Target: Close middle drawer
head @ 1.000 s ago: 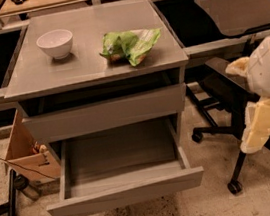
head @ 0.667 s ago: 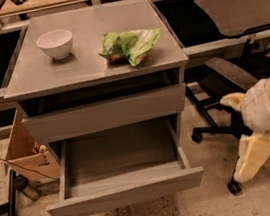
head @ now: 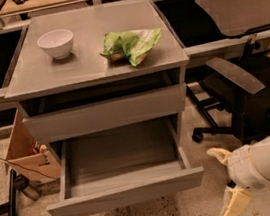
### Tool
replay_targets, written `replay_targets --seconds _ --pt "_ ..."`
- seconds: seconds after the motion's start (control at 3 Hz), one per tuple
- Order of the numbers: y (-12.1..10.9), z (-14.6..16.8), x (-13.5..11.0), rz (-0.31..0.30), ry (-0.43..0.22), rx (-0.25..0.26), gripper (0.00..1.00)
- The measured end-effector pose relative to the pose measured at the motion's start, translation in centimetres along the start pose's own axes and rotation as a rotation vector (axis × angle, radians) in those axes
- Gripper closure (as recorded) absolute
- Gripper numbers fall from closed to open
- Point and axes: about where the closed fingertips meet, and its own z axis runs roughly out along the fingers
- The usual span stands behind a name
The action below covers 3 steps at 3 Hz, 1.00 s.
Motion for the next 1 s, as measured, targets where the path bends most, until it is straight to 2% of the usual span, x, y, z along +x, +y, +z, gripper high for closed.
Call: replay_targets --seconds 0.67,1.0 --pt "0.0 10.7 4.5 0.051 -0.183 -0.075 0.0" --pt "0.0 10.7 4.5 0.051 -0.183 -0.075 0.0"
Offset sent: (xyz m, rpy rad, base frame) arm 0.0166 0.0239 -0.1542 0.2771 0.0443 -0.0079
